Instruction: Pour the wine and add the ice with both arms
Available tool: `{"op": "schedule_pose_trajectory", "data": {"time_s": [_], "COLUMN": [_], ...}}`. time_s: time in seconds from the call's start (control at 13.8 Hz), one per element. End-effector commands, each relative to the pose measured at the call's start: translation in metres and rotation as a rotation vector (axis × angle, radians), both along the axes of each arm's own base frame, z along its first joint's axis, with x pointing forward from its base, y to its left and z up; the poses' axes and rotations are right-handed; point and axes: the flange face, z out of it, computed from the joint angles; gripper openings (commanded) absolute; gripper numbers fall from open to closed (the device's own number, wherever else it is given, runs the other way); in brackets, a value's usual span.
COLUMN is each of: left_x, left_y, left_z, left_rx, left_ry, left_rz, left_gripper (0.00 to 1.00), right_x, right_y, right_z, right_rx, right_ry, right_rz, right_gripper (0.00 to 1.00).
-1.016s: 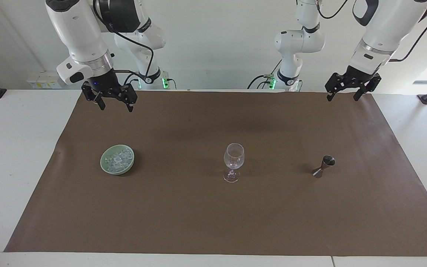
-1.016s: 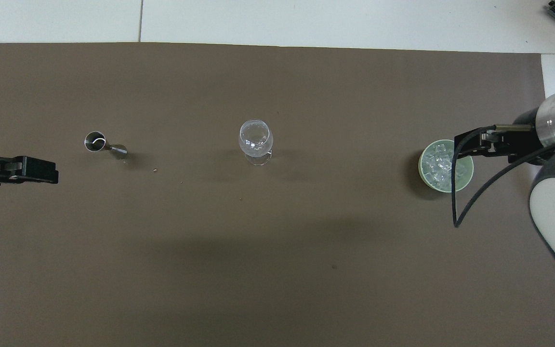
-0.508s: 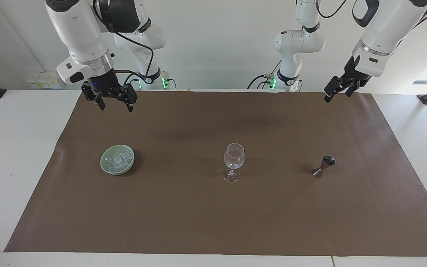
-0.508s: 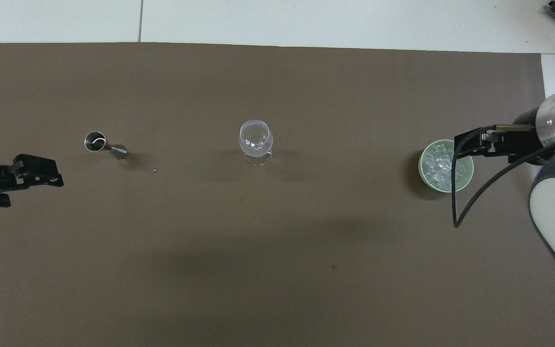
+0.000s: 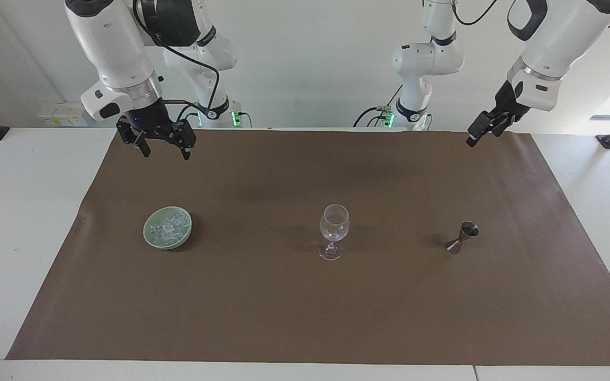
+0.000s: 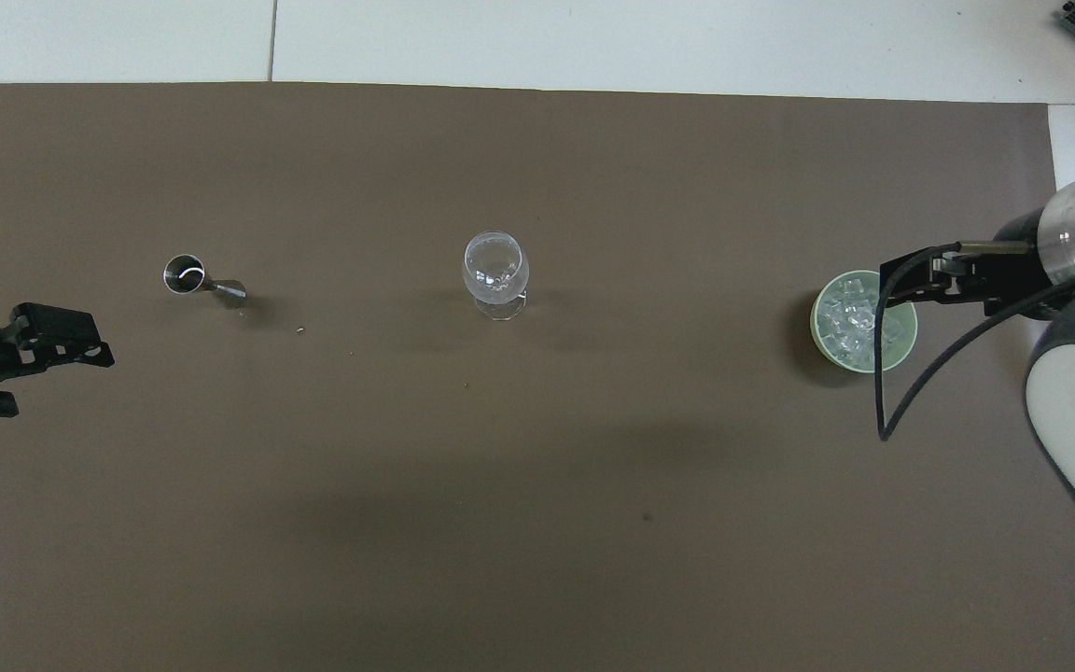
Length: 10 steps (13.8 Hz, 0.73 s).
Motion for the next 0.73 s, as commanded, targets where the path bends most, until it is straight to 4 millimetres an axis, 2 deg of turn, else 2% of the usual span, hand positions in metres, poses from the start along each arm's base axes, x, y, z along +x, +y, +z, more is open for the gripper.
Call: {"op": "schedule_pose_trajectory", "data": {"time_s": [0.0,0.29,0.44,0.65], "left_x": [-0.009,-0.008,-0.008,-0.010], "left_y": [0.003,0.003,0.019,0.020], "left_z": [-0.001,-0.001,0.000,-0.001], "left_rx": [-0.011,-0.021,-0.059,-0.080], "left_ry": [-0.014,-0.007,-0.004,0.014], "left_rz": [0.029,0.108,0.156,0.277], "left_gripper": [1.00,1.00,1.00,1.00], "right_x": [-0.004,-0.004,-0.004,-0.004], "right_y": [-0.001,-0.001,-0.001,-0.001], "right_z": [0.000,0.000,0.001,0.000], "right_rx": [0.010,0.010,0.010,0.010], "right_ry": [0.004,0.003,0.003,0.003], "right_rz": [0.016,0.016,0.016,0.016], "right_gripper": [1.00,1.00,1.00,1.00]}}
